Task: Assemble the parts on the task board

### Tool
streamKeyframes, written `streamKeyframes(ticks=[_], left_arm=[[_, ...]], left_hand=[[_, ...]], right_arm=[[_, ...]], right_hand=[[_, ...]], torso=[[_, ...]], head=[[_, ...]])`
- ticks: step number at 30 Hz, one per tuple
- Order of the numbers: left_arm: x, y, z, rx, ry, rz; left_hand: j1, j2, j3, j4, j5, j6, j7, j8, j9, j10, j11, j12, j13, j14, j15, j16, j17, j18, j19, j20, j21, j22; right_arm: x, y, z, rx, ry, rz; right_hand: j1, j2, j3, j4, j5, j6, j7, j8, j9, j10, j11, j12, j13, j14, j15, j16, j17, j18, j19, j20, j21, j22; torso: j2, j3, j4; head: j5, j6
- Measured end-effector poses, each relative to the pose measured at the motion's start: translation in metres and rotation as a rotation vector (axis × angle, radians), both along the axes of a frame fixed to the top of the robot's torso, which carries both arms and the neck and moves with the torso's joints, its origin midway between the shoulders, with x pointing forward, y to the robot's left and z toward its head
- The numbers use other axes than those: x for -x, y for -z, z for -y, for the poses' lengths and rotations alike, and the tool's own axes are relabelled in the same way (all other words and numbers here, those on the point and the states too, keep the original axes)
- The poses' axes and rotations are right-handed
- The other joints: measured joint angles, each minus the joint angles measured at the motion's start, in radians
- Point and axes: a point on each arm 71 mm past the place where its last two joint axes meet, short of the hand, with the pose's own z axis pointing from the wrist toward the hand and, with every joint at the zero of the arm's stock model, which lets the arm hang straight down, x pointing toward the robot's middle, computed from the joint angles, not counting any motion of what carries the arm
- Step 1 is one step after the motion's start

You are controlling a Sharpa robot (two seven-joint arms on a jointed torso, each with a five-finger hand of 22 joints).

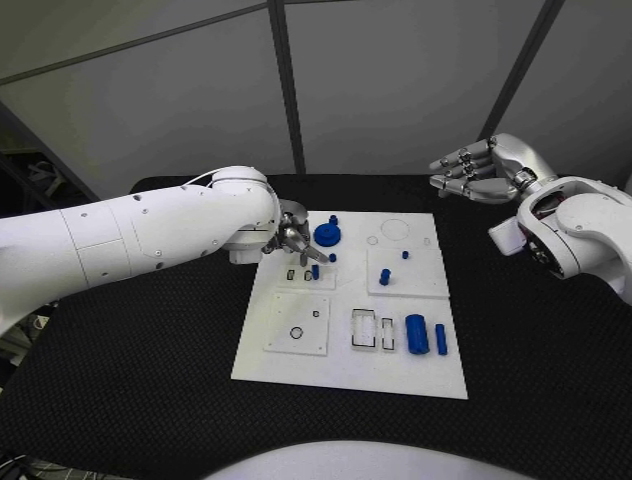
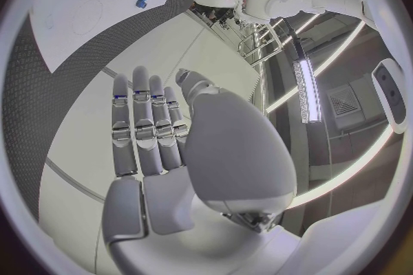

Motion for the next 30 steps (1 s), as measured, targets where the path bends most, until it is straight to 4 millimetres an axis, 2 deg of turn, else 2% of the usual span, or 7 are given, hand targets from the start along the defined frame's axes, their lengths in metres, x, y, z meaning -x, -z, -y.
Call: streamKeyframes(ticks=[18,28,30], left_arm=[[0.0012,0.004,0.0066,0.012,0.01,-0.036],[0.0028,0.0056,0.0091,0.022,0.013,-0.055],[0.003,0.006,0.0091,0.023,0.013,-0.058]], left_hand=[[0.01,0.01,-0.003,-0.003,0.004,-0.004,-0.004,0.0,0.011,-0.004,0.004,0.0,-0.001,0.0,0.0,-0.003,0.0,0.0,0.0,0.0,0.0,-0.002],[0.044,0.014,-0.003,-0.003,0.008,-0.004,-0.004,0.0,0.026,-0.004,0.004,0.0,0.007,0.0,0.0,-0.003,0.0,0.0,0.0,0.0,0.0,0.008],[0.05,0.021,-0.003,-0.003,0.008,-0.004,-0.004,0.0,0.027,-0.004,0.004,0.0,0.007,0.0,0.0,-0.003,0.0,0.0,0.0,0.0,0.0,0.008]], right_arm=[[-0.0018,0.0018,-0.0043,0.014,-0.008,-0.011],[-0.0025,0.0026,-0.0056,0.02,-0.011,-0.016],[-0.0026,0.0028,-0.0057,0.021,-0.011,-0.017]], right_hand=[[-0.004,-0.004,0.0,0.0,0.01,0.0,0.0,0.0,0.0,0.0,0.0,0.0,-0.005,0.0,0.0,-0.008,0.0,0.0,0.003,0.003,-0.008,-0.007],[-0.004,-0.004,0.0,0.0,0.02,0.0,0.0,0.0,0.0,0.0,0.0,0.0,-0.005,0.0,0.0,-0.008,0.0,0.0,0.01,0.003,-0.016,-0.011],[-0.004,-0.004,0.0,0.0,0.021,0.0,0.0,0.0,0.0,0.0,0.0,0.0,-0.006,0.0,0.0,-0.008,0.0,0.0,0.01,0.003,-0.016,-0.012]], torso=[[0.002,-0.0008,0.0006],[0.002,-0.0011,0.001],[0.002,-0.0011,0.001]], head=[[-0.002,-0.007],[-0.001,-0.011],[0.0,-0.011]])
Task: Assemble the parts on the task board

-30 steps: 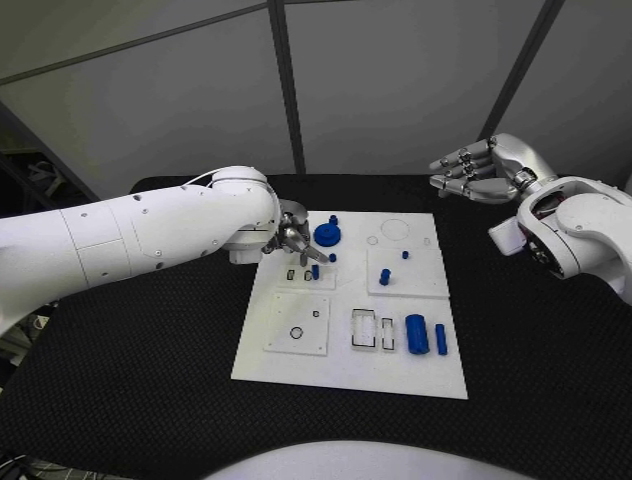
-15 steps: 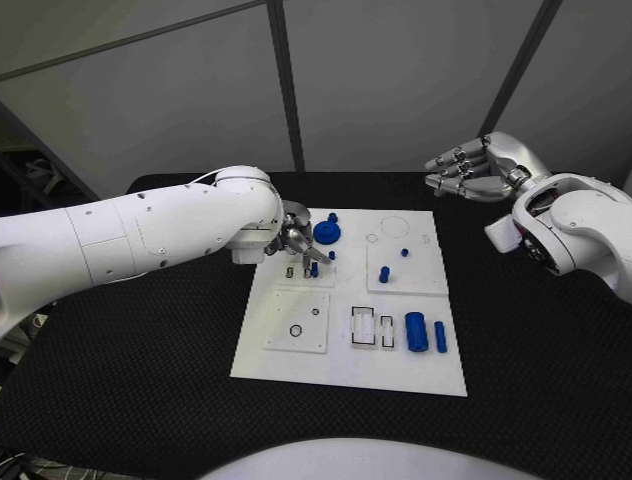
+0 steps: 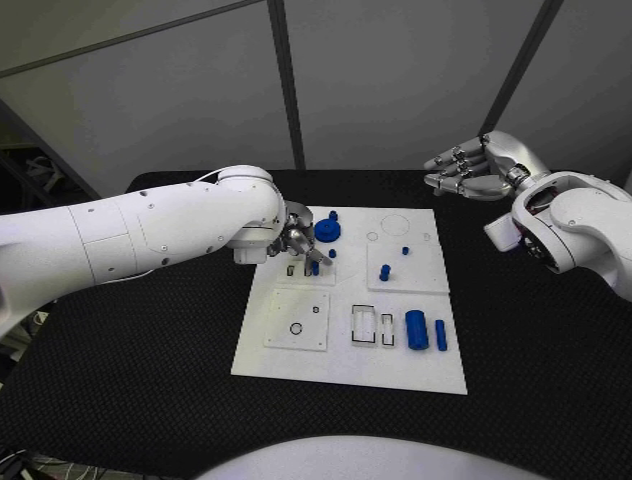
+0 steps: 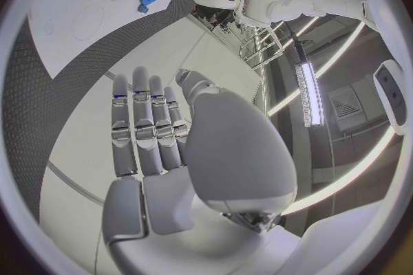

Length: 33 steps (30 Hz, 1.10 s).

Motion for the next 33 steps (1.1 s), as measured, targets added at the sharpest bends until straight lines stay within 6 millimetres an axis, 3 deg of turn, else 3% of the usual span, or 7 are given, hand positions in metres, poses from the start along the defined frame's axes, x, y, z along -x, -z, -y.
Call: streamKeyframes(ticks=[21,30,33], left_arm=[[0.0003,0.0016,0.0001,0.01,-0.004,-0.019],[0.0011,0.0006,0.0013,0.031,-0.009,-0.033],[0.0018,0.0007,0.0005,0.041,-0.015,-0.041]], left_hand=[[0.114,0.024,0.062,-0.02,0.004,-0.007,0.0,-0.019,0.03,-0.004,-0.004,0.0,0.003,0.0,0.0,0.0,0.0,0.0,0.0,0.0,0.0,0.01],[0.228,0.024,0.185,-0.065,0.008,-0.02,-0.005,-0.047,0.035,-0.015,-0.011,-0.012,0.002,0.004,-0.001,0.0,0.0,0.0,0.0,0.0,0.0,0.017],[0.261,0.01,0.221,-0.045,0.015,-0.022,-0.003,-0.057,0.036,-0.019,-0.011,-0.023,-0.005,0.005,-0.001,-0.002,0.0,0.0,-0.004,-0.004,0.0,0.021]], right_arm=[[-0.0006,0.0012,-0.0012,0.011,-0.004,-0.009],[-0.0012,0.0016,-0.0014,0.014,-0.005,-0.011],[-0.0015,0.0018,-0.0012,0.015,-0.004,-0.011]], right_hand=[[-0.005,0.005,0.0,0.0,0.004,0.0,0.0,0.0,0.0,0.0,0.0,0.0,0.0,0.0,0.0,0.0,0.0,0.0,0.003,-0.004,-0.004,-0.002],[-0.005,0.005,0.0,0.0,0.004,0.0,0.0,0.0,0.0,0.0,0.0,0.0,0.0,0.0,0.0,0.0,0.0,0.0,0.003,-0.003,-0.003,-0.003],[-0.005,0.005,0.0,0.0,0.004,0.0,0.0,0.0,0.0,0.0,0.0,0.0,-0.001,0.0,0.0,0.0,0.0,0.0,0.003,-0.003,-0.003,-0.003]], torso=[[0.001,0.0,-0.0004],[0.002,-0.0002,-0.0004],[0.002,-0.0002,-0.0004]], head=[[0.0,-0.002],[-0.001,-0.004],[-0.001,-0.005]])
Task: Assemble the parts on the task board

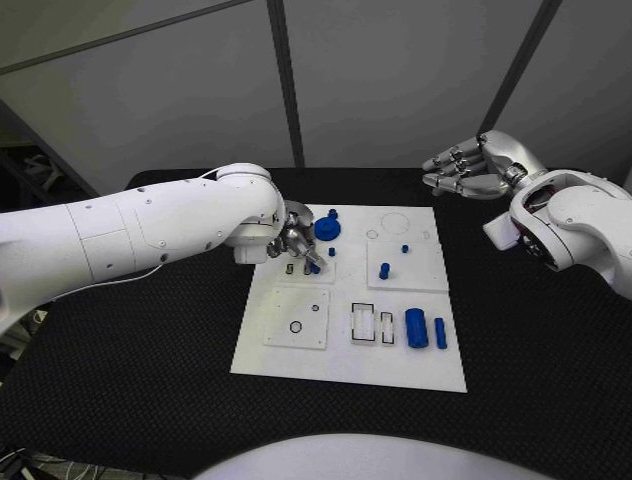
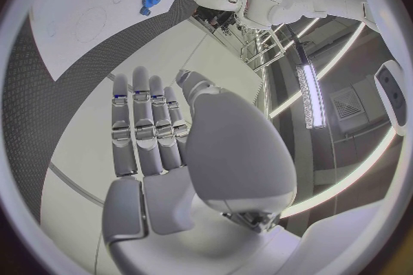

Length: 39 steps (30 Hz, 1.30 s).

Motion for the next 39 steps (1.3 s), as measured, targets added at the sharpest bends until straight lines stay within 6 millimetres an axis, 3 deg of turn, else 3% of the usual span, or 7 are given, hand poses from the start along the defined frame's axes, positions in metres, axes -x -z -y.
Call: streamKeyframes(ticks=[3,6,8,11,14,21,39], left_arm=[[0.001,0.001,-0.001,0.009,-0.005,-0.009],[0.003,0.002,-0.002,0.022,-0.012,-0.018],[0.004,0.001,-0.003,0.031,-0.019,-0.022],[0.005,0.001,-0.007,0.046,-0.033,-0.022],[0.007,0.0,-0.011,0.061,-0.052,-0.016],[0.011,-0.004,-0.023,0.099,-0.114,0.021],[0.022,0.005,-0.03,0.122,-0.197,0.141]], left_hand=[[0.022,-0.024,0.058,0.056,0.0,-0.002,0.002,-0.006,0.014,-0.001,0.001,-0.01,-0.009,0.001,0.001,-0.002,0.0,0.0,0.0,0.0,0.0,0.005],[0.006,-0.086,0.166,0.102,0.0,-0.003,0.003,-0.006,0.033,-0.002,0.002,-0.02,-0.014,0.002,0.002,-0.002,0.0,0.0,0.0,0.0,0.0,0.012],[-0.042,-0.153,0.309,0.093,0.0,-0.003,0.003,-0.006,0.055,0.001,-0.001,-0.017,-0.001,0.001,0.002,-0.002,0.0,0.0,0.0,0.0,0.0,0.017],[-0.083,-0.194,0.382,0.09,0.0,-0.003,0.003,-0.005,0.084,0.009,0.0,-0.016,-0.003,0.002,0.001,-0.002,0.0,0.0,0.0,0.0,0.0,0.025],[-0.105,-0.215,0.423,0.076,0.0,-0.003,0.003,0.002,0.099,0.012,0.003,-0.015,-0.003,0.003,0.001,-0.002,0.0,0.0,0.005,-0.002,0.004,0.031],[-0.134,-0.227,0.457,0.06,0.0,-0.003,0.004,0.009,0.12,0.018,-0.001,-0.015,0.0,0.003,0.001,0.004,0.0,0.0,0.011,-0.003,0.008,0.042],[-0.15,-0.243,0.5,0.04,-0.001,-0.003,0.004,0.015,0.136,0.025,-0.001,-0.015,0.007,0.003,0.001,0.011,0.0,0.0,0.015,-0.007,0.008,0.044]], right_arm=[[0.0,0.0,0.0,0.0,0.0,0.0],[0.0,0.0,0.0,0.001,0.001,-0.001],[-0.001,0.0,0.0,0.001,0.001,-0.001],[-0.001,0.001,0.0,0.002,0.002,-0.001],[-0.002,0.001,0.001,0.002,0.003,-0.002],[-0.002,0.001,0.004,0.005,0.009,-0.002],[-0.002,0.001,0.008,0.007,0.017,-0.001]], right_hand=[[0.0,0.0,0.0,0.0,0.004,0.0,0.0,0.0,0.0,0.0,0.0,0.0,0.0,0.0,0.0,0.0,0.0,0.0,0.002,0.002,0.0,0.0],[0.0,0.0,0.0,0.0,0.006,0.0,0.0,0.0,0.0,0.0,0.0,0.0,0.0,0.0,0.0,-0.004,0.0,0.0,0.003,0.003,0.0,-0.001],[0.0,0.0,0.0,0.0,0.006,0.0,0.0,0.0,0.0,0.0,0.0,0.0,0.0,0.0,0.0,-0.004,0.0,0.0,0.003,0.003,0.0,-0.001],[0.0,0.0,0.0,0.0,0.006,0.0,0.0,0.0,0.0,0.0,0.0,0.0,-0.001,0.0,0.0,-0.004,0.0,0.0,0.003,0.003,-0.004,-0.002],[0.0,0.0,0.0,0.0,0.006,0.0,0.0,0.0,0.0,0.0,0.0,0.0,-0.001,0.0,0.0,-0.004,0.0,0.0,0.003,0.003,-0.004,-0.002],[0.0,0.0,0.0,0.0,0.009,0.0,0.0,0.0,0.0,0.0,0.0,0.0,-0.001,0.0,0.0,-0.004,0.0,0.0,0.003,0.003,-0.004,-0.004],[-0.004,-0.004,0.0,0.0,0.009,0.0,0.0,0.0,0.0,0.0,0.0,0.0,-0.002,0.0,0.0,-0.008,0.001,0.0,0.007,0.0,-0.008,-0.006]], torso=[[0.0,0.0,0.0003],[0.0,0.0,0.0012],[0.0,0.0,0.0016],[0.0,0.0002,0.0017],[0.0,0.0003,0.0022],[-0.001,0.0007,0.0037],[-0.006,0.0084,0.0195]], head=[[0.0,0.0],[0.001,0.0],[0.003,0.0],[0.005,0.001],[0.007,0.001],[0.011,0.0],[0.007,-0.011]])
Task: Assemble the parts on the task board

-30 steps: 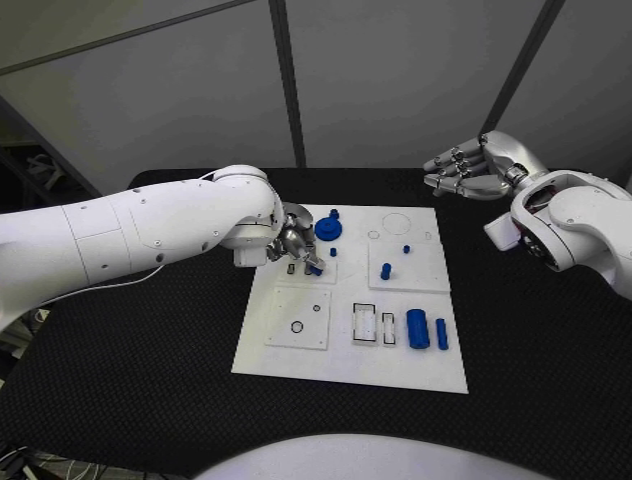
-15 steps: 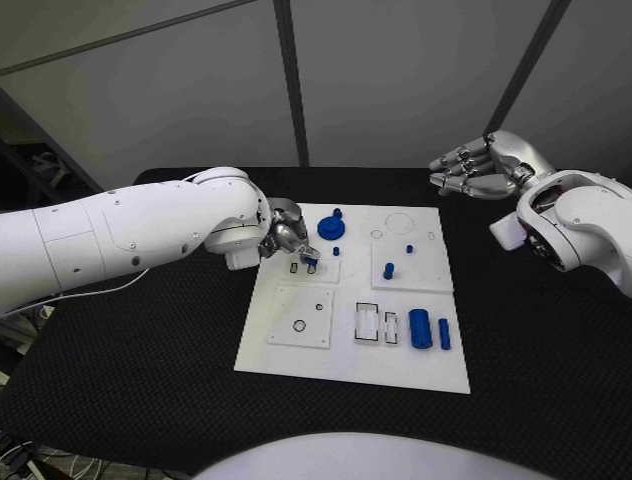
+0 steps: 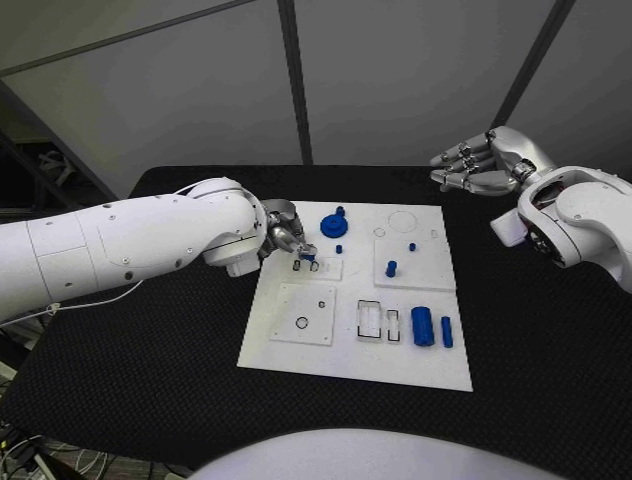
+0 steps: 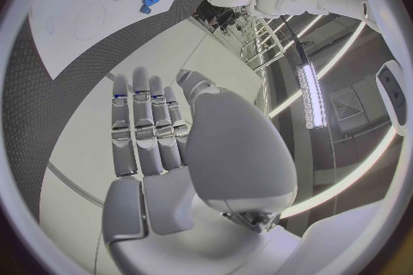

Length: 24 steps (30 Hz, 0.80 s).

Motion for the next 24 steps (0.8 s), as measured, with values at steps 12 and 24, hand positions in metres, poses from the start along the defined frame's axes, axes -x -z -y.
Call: streamKeyframes(ticks=[12,24], left_arm=[[-0.002,0.003,0.01,-0.027,0.015,0.043],[-0.004,0.006,0.015,-0.066,0.045,0.058]], left_hand=[[-0.013,-0.005,0.007,-0.002,0.0,0.0,0.0,0.006,0.006,0.0,0.0,0.0,0.0,-0.003,-0.003,0.0,0.0,0.0,0.004,0.004,0.0,0.003],[-0.017,-0.001,0.009,-0.003,0.001,0.0,0.0,0.006,0.01,0.0,0.0,0.0,-0.004,-0.003,-0.003,0.0,0.0,0.0,0.003,0.004,0.0,0.003]], right_arm=[[0.0,0.0,0.0,0.0,0.0,0.0],[0.0,0.0,-0.001,0.0,-0.003,-0.001]], right_hand=[[0.0,0.0,0.0,0.0,0.0,0.0,0.0,0.0,0.0,0.0,0.0,0.0,-0.001,0.0,0.0,0.0,0.0,0.0,0.0,0.0,0.0,0.0],[0.0,0.0,0.0,0.0,0.0,0.0,0.0,0.0,0.0,0.0,0.0,0.0,-0.001,0.0,0.0,0.0,0.0,0.0,0.0,0.0,0.0,0.0]], torso=[[0.001,-0.0001,0.0009],[0.002,-0.0008,0.0014]], head=[[-0.003,-0.002],[-0.003,-0.008]])
